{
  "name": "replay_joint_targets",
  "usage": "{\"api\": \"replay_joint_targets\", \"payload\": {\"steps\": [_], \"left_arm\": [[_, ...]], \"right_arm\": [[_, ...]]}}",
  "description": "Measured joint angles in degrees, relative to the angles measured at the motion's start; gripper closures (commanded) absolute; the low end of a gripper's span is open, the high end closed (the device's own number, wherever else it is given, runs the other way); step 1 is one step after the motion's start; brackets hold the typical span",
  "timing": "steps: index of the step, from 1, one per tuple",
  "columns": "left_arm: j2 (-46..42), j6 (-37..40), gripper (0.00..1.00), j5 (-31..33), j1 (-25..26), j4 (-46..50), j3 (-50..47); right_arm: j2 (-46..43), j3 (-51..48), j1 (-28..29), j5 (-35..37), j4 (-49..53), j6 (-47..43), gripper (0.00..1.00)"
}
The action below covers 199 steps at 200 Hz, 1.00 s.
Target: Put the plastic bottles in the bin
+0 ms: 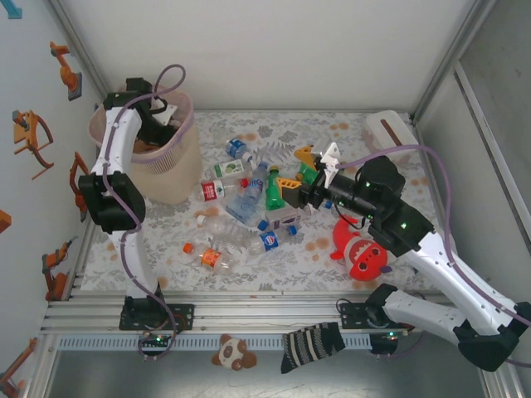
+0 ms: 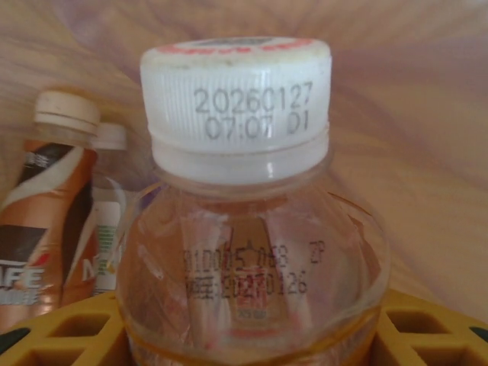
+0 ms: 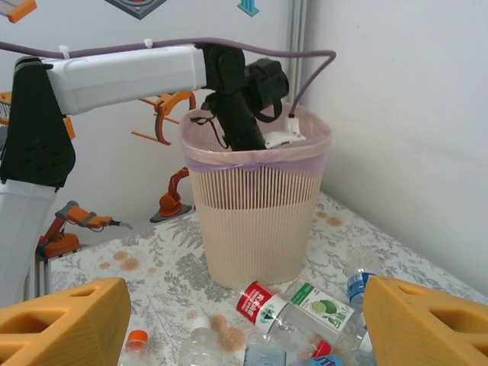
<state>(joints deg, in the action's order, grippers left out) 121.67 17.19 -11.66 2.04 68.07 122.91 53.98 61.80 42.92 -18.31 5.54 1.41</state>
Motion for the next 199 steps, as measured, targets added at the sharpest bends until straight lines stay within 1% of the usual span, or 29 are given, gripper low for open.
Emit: {"api": "replay_joint_targets", "payload": {"steps": [26, 59, 121, 160, 199], "left_arm": [[3.02, -0.02, 0.45, -0.35, 0.0, 0.02, -0.04], [5.92, -0.02, 0.39, -0.9, 0.02, 0.0, -0.04], [6.78, -0.37, 0.2, -1.53, 0.02, -0.24, -0.07], [4.74, -0.48, 0.18, -2.12, 0.0, -0.9, -1.22], [-0.17, -0.66, 0.16, -3.23, 0.0, -1.62, -1.53]], "right_arm": [[0.04, -0.13, 0.0, 0.0, -0.02, 0.0, 0.21], [0.28, -0.33, 0.0, 0.02, -0.09, -0.04, 0.21], [0.39, -0.57, 0.0, 0.66, -0.09, -0.2, 0.21], [0.37, -0.57, 0.0, 1.75, 0.24, -0.2, 0.21], [0.37, -0.57, 0.0, 2.8, 0.74, -0.37, 0.21]]}}
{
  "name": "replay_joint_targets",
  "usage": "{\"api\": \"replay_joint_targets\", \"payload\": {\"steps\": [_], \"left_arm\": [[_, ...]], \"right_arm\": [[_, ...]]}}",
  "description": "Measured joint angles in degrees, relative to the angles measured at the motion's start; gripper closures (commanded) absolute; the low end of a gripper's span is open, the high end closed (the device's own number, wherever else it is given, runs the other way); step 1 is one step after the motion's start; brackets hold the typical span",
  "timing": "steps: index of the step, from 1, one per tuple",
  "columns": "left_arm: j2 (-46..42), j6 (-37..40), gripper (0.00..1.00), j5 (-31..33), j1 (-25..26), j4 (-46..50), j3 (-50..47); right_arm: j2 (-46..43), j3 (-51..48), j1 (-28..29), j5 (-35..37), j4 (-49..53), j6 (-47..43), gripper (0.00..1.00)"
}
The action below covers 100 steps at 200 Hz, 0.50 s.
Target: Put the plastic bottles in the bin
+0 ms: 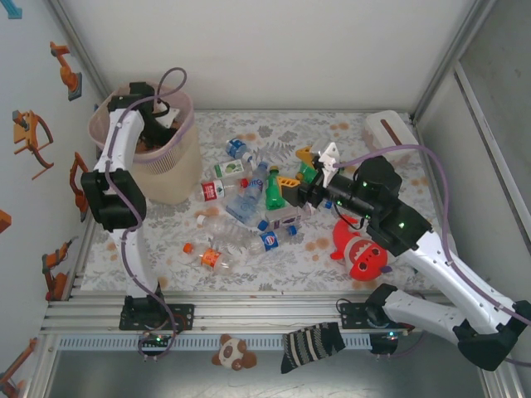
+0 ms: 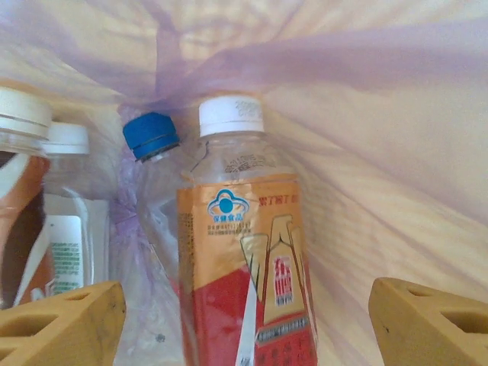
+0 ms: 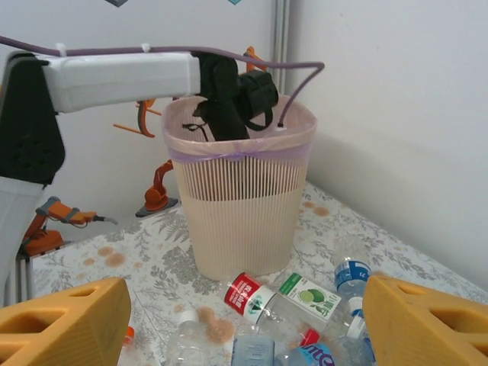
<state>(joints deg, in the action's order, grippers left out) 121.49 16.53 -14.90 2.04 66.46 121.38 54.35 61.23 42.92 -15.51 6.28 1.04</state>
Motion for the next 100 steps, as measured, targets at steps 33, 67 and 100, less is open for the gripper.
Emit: {"api": "replay_joint_targets", "payload": {"steps": [33, 67, 100], "left_arm": [[-4.44, -0.31, 0.16, -1.07, -0.28, -0.42, 0.0], [-8.24, -0.68, 0.16, -2.12, -0.72, -1.16, -0.02], [-12.92, -1.51, 0.16, -3.34, -1.42, -2.78, -1.57]], "right_arm": [[0.33, 0.07, 0.0, 0.17, 1.77, -0.92, 0.22], [3.28, 1.53, 0.02, -0.59, 4.11, -1.4, 0.22], [7.45, 3.06, 1.36, -1.95, 6.23, -1.99, 0.23]]}}
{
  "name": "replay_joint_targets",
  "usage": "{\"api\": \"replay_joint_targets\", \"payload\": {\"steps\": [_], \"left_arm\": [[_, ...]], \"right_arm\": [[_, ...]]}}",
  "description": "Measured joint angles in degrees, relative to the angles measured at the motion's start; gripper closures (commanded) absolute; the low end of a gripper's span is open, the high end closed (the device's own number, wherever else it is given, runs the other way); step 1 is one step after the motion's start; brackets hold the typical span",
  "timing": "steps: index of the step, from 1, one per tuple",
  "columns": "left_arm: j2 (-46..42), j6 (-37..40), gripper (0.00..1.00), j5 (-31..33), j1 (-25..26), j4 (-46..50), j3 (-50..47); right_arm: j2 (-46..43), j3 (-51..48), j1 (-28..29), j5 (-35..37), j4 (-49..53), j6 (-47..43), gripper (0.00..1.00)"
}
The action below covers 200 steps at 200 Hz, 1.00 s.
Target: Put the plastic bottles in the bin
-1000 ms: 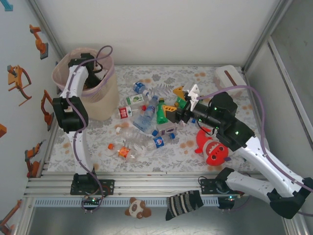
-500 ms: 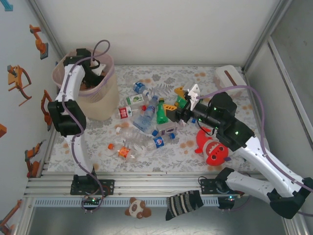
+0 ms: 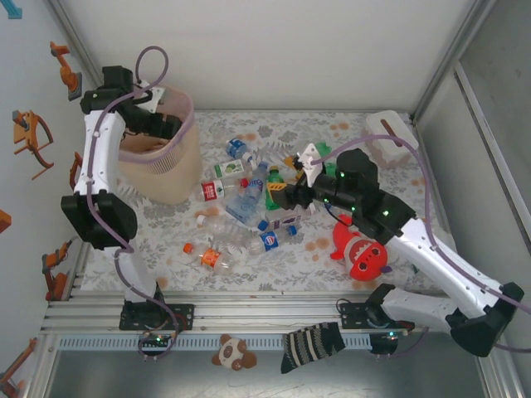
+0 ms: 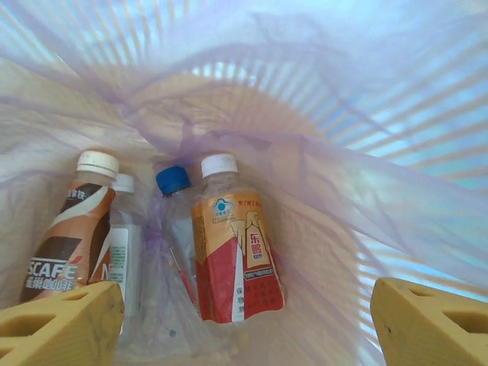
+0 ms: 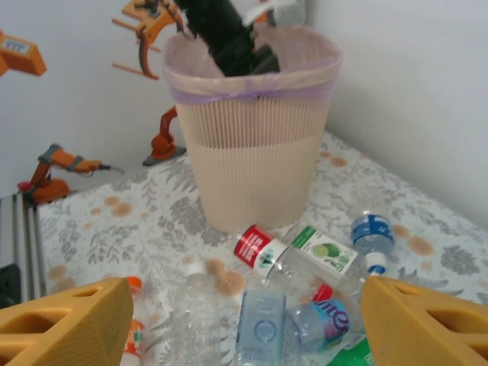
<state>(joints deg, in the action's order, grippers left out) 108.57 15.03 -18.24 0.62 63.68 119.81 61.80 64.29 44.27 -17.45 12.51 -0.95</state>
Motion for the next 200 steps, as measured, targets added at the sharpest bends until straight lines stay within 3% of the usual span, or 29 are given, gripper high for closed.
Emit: {"api": "replay_joint_targets", "payload": {"steps": [66, 117, 200], "left_arm": [[-13.81, -4.5, 0.15, -3.63, -1.09, -10.19, -11.08], [-18.16, -7.56, 0.15, -4.81, -2.58, -17.84, -16.26], [-29.88, -9.07, 0.12, -6.54, -3.02, -30.42, -26.34]], "right_arm": [[7.85, 2.78, 9.2, 2.6, 5.25, -0.61, 0.24], [15.54, 4.35, 16.7, 8.41, 9.44, -0.15, 0.24], [35.85, 13.4, 25.9, 14.58, 14.32, 5.51, 0.24]]}}
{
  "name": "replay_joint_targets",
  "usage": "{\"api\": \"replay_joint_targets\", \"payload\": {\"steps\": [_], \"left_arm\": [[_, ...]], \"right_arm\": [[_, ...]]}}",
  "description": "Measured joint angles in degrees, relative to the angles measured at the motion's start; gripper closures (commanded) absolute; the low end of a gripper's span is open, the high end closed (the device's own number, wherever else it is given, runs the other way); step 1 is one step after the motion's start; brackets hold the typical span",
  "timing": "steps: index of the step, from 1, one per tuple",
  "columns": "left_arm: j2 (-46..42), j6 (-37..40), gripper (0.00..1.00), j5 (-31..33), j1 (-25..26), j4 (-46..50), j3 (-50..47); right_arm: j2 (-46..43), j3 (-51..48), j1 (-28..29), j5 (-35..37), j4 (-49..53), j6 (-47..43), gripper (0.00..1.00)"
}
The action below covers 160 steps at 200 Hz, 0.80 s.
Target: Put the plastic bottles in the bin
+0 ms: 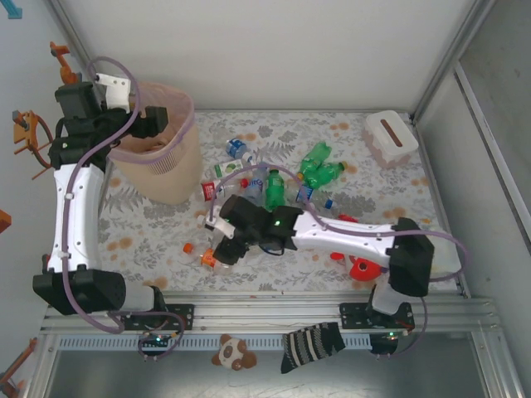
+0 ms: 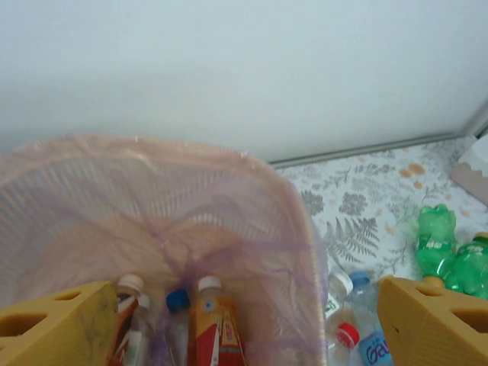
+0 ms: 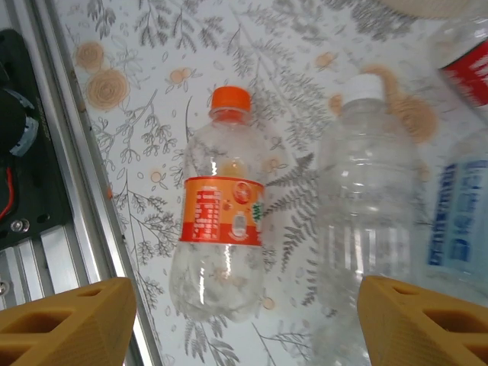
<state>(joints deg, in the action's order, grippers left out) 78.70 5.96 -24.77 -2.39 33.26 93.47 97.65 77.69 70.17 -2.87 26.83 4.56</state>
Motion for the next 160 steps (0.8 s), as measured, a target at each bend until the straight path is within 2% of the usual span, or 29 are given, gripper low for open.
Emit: {"api": "replay_joint_targets", "payload": {"steps": [45, 160], "left_arm": [[-0.31, 0.0, 0.12, -0.31, -0.02, -1.53, -0.72], [-0.33, -2.67, 0.12, -3.52, -1.44, -4.68, -2.12]], "right_arm": [[8.98, 4.9, 2.73, 2.67, 2.54, 2.08, 0.23], [22.18, 15.04, 2.95, 3.96, 7.23, 1.88, 0.22]]}}
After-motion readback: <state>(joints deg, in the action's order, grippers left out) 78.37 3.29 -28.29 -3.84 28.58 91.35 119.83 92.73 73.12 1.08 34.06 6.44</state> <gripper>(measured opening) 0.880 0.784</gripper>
